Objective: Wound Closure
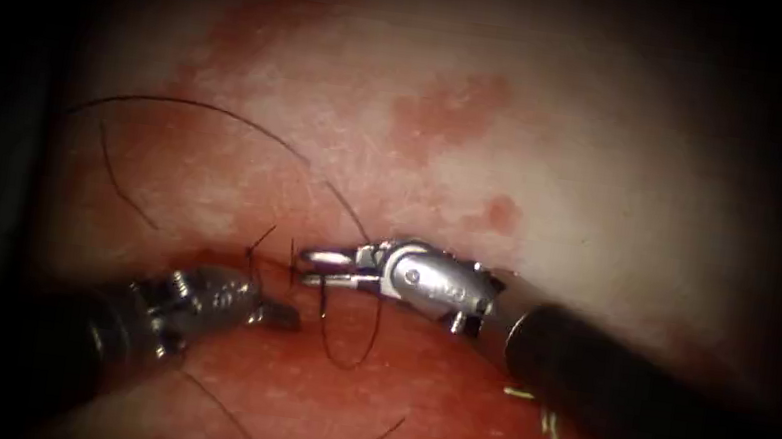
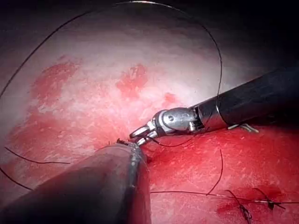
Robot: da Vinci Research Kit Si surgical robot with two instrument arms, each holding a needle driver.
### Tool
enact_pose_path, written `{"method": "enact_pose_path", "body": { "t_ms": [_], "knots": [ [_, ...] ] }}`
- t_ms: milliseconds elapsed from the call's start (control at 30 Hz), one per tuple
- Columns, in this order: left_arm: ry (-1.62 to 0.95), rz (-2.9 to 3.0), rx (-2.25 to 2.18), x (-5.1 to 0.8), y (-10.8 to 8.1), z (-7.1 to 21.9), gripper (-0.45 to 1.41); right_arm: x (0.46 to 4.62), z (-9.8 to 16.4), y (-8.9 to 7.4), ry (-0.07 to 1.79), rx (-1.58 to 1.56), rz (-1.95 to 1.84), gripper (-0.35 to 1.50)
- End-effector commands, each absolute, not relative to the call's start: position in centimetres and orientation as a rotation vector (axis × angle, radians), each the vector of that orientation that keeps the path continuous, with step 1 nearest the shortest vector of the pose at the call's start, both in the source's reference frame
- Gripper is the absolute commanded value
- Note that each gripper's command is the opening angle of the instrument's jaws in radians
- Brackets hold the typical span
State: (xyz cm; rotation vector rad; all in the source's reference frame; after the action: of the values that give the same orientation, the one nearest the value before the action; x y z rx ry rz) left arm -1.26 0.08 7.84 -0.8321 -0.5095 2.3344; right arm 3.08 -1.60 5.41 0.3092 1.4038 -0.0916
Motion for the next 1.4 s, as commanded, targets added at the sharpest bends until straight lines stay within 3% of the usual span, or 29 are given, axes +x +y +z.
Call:
{"method": "enact_pose_path", "body": {
  "t_ms": [33, 467, 833, 1400],
  "knots": [
    [-0.508, 2.324, -0.837, -1.34, 0.08, 7.91, -0.42, 3.16, 5.36, -1.48, 1.417, 0.292, -0.065, -0.35],
    [-0.480, 2.299, -0.872, -1.39, 0.16, 7.89, -0.42, 3.10, 5.07, -1.11, 1.478, 0.232, 0.086, -0.35],
    [-0.452, 2.275, -0.902, -1.45, 0.23, 7.88, -0.40, 2.91, 4.84, -1.10, 1.550, -0.130, -0.228, -0.35],
    [-0.386, 2.241, -0.937, -1.39, 0.44, 8.07, -0.38, 3.23, 4.79, -0.92, 1.535, -0.112, -0.157, -0.35]
  ]
}}
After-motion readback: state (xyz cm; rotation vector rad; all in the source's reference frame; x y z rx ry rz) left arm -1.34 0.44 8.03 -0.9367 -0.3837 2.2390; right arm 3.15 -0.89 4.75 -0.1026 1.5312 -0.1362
